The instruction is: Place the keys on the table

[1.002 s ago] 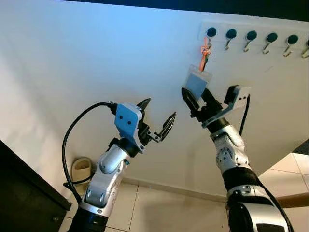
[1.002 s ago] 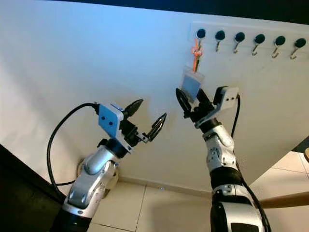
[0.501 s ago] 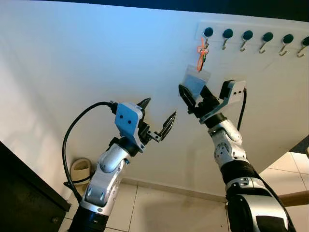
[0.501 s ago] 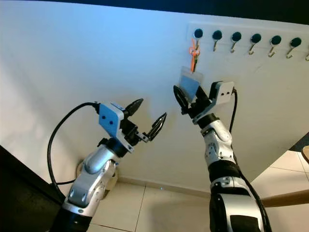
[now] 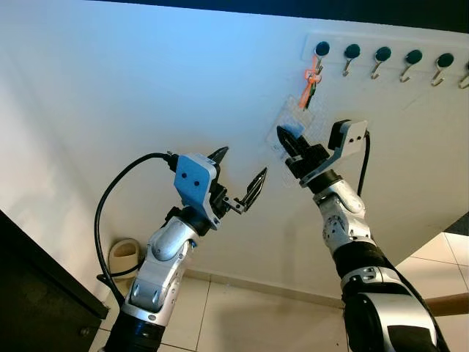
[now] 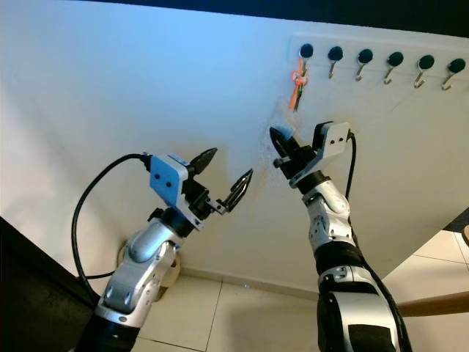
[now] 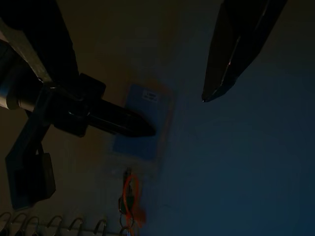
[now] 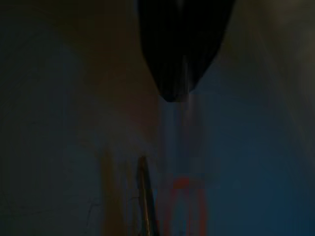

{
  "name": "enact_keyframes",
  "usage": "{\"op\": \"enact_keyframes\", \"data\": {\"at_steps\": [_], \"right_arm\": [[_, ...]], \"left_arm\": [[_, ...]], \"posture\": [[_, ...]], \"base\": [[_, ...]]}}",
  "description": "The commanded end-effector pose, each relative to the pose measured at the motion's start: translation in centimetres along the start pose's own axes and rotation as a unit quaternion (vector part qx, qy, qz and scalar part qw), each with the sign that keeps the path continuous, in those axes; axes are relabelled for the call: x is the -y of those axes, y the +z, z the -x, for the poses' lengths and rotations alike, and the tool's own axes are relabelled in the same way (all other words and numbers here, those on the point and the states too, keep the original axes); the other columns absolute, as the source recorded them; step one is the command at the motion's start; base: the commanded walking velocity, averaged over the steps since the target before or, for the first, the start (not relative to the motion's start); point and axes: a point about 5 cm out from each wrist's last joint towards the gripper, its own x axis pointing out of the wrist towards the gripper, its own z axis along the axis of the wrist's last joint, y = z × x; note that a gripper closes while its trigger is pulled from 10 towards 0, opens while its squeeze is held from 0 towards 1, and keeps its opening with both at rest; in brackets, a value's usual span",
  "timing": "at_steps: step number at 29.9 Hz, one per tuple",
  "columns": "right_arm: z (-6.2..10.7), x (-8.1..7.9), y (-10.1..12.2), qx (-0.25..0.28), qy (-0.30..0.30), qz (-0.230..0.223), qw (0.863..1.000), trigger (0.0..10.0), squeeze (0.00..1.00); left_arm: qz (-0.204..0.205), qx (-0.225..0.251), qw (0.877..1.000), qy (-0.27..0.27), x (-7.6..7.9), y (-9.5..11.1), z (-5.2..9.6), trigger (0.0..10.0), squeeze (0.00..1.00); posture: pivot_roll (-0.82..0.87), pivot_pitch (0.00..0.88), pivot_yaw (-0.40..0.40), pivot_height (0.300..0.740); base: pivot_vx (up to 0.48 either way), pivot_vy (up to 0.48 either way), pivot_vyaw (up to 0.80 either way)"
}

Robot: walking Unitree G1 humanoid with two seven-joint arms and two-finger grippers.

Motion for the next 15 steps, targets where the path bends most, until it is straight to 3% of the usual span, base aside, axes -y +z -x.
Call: {"op": "enact_keyframes", "data": {"at_steps": [1,10,15], "right_arm": [[0.1,0.5,0.2,0.005,-0.017,0.009,1.0,0.0,0.0],[0.0,0.7,1.4,0.032,-0.033,0.029,0.999,0.0,0.0],[-0.4,0.3,3.0,0.075,-0.035,0.032,0.996,0.0,0.0]], "left_arm": [[0.005,-0.008,1.0,0.001,0.2,-0.5,0.1,10.0,0.0],[-0.001,-0.008,1.0,-0.002,0.2,-0.4,0.0,10.0,0.0],[-0.001,-0.009,1.0,-0.005,0.4,-0.4,0.0,10.0,0.0]], "posture": [[0.05,0.131,-0.017,0.74],[0.05,0.131,-0.018,0.74],[0.04,0.134,-0.014,0.74]], "base": [[0.0,0.0,0.0],[0.0,0.0,0.0],[0.0,0.0,0.0]]}}
